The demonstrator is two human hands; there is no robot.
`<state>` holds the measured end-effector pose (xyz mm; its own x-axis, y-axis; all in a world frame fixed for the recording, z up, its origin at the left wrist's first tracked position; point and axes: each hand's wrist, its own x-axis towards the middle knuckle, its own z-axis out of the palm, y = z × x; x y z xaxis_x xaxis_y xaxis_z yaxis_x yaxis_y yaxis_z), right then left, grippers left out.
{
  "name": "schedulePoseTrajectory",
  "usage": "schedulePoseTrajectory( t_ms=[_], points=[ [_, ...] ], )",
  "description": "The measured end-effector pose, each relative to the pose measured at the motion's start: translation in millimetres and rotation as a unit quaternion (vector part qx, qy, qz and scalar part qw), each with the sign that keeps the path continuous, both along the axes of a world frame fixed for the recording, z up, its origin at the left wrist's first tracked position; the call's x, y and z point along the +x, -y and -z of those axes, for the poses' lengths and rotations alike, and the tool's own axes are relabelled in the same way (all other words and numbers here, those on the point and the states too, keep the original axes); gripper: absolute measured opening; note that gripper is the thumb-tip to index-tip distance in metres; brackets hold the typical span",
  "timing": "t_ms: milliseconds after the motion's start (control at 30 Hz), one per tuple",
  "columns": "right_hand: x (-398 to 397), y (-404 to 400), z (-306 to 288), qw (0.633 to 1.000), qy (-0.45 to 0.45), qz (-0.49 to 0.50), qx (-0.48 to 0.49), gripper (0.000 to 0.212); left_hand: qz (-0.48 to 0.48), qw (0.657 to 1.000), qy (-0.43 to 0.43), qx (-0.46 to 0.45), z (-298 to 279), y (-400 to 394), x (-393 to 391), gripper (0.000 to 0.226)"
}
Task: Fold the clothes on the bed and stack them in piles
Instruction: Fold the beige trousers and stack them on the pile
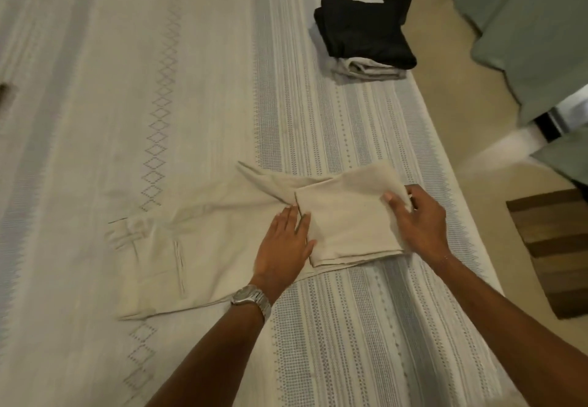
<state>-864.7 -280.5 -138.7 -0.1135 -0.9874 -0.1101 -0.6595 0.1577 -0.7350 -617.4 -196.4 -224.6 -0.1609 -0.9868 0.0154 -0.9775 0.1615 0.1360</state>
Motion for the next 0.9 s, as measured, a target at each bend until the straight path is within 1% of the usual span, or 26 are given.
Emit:
schedulePoseTrajectory(
  t_ms=[100,167,200,233,267,300,333,367,400,433,467,500,533,567,600,633,667,700,800,867,900],
  points=[
    [10.5,-3.8,-26.8,0.998,-0.014,-0.044,-0.037,0.021,-0.034,0.999,-0.017,0.033,-6.8,4.3,-10.8,0.065],
    [32.9,-11.7,-46.3,0.995,-0.022,-0.070,-0.071,0.018,-0.047,0.996,-0.053,0.056,-16.1,5.1,-8.2,0.062],
    [46.9,-17.2,-55.8,0.993,-0.023,-0.080,-0.081,0.017,-0.062,0.991,-0.099,0.063,-21.4,4.5,-4.1,0.058],
    [60.9,-23.1,-64.4,0.992,-0.025,-0.088,-0.083,0.017,-0.090,0.977,-0.179,0.067,-28.7,4.2,-0.4,0.052],
    [75.1,-29.9,-72.0,0.992,-0.022,-0.099,-0.081,0.018,-0.139,0.944,-0.293,0.069,-40.5,3.8,3.1,0.046],
    [89.5,-37.2,-78.1,0.991,-0.014,-0.112,-0.077,0.020,-0.202,0.878,-0.428,0.068,-54.7,3.4,6.6,0.041],
    [103.3,-44.9,-81.8,0.989,-0.004,-0.130,-0.072,0.025,-0.271,0.781,-0.559,0.069,-72.3,2.0,9.5,0.038],
    [117.8,-52.6,-84.7,0.986,0.006,-0.154,-0.067,0.031,-0.322,0.670,-0.663,0.084,-88.8,1.1,14.1,0.038],
    [128.9,-59.8,-84.8,0.981,0.015,-0.183,-0.057,0.035,-0.341,0.572,-0.738,0.106,-102.5,0.0,18.2,0.044],
    [142.9,-66.9,-83.0,0.974,0.025,-0.220,-0.042,0.038,-0.338,0.508,-0.782,0.124,-110.8,-4.1,29.3,0.055],
    [151.8,-73.1,-77.9,0.965,0.027,-0.262,-0.021,0.039,-0.325,0.472,-0.808,0.133,-114.8,-8.0,37.3,0.063],
    [160.5,-79.3,-70.9,0.953,0.025,-0.303,-0.002,0.039,-0.318,0.451,-0.821,0.143,-117.1,-12.6,48.0,0.067],
    [169.7,-86.2,-62.0,0.941,0.022,-0.339,0.011,0.040,-0.330,0.439,-0.820,0.160,-117.2,-18.7,60.4,0.068],
    [175.3,-91.6,-51.9,0.932,0.021,-0.361,0.015,0.041,-0.349,0.436,-0.810,0.179,-114.1,-22.9,71.1,0.068],
    [179.1,-95.8,-42.1,0.930,0.021,-0.367,0.010,0.041,-0.368,0.441,-0.796,0.190,-109.2,-25.6,81.2,0.063],
    [182.8,-98.4,-31.1,0.932,0.012,-0.363,-0.006,0.040,-0.388,0.449,-0.782,0.191,-102.2,-28.2,91.4,0.053],
    [186.1,-99.3,-20.8,0.935,-0.012,-0.354,-0.025,0.042,-0.408,0.450,-0.772,0.189,-95.4,-31.5,100.3,0.043],
    [186.6,-97.8,-11.0,0.937,-0.043,-0.343,-0.042,0.046,-0.421,0.440,-0.770,0.192,-89.2,-33.8,104.7,0.038],
    [192.7,-87.8,17.4,0.933,-0.133,-0.330,-0.049,0.064,-0.422,0.375,-0.797,0.216,-73.2,-42.5,110.5,0.039],
    [198.0,-82.4,33.4,0.928,-0.162,-0.333,-0.037,0.073,-0.424,0.341,-0.810,0.219,-60.4,-45.2,108.3,0.040],
    [199.8,-79.6,38.1,0.926,-0.173,-0.334,-0.033,0.077,-0.426,0.330,-0.814,0.215,-54.3,-44.8,106.9,0.041]
  ],
)
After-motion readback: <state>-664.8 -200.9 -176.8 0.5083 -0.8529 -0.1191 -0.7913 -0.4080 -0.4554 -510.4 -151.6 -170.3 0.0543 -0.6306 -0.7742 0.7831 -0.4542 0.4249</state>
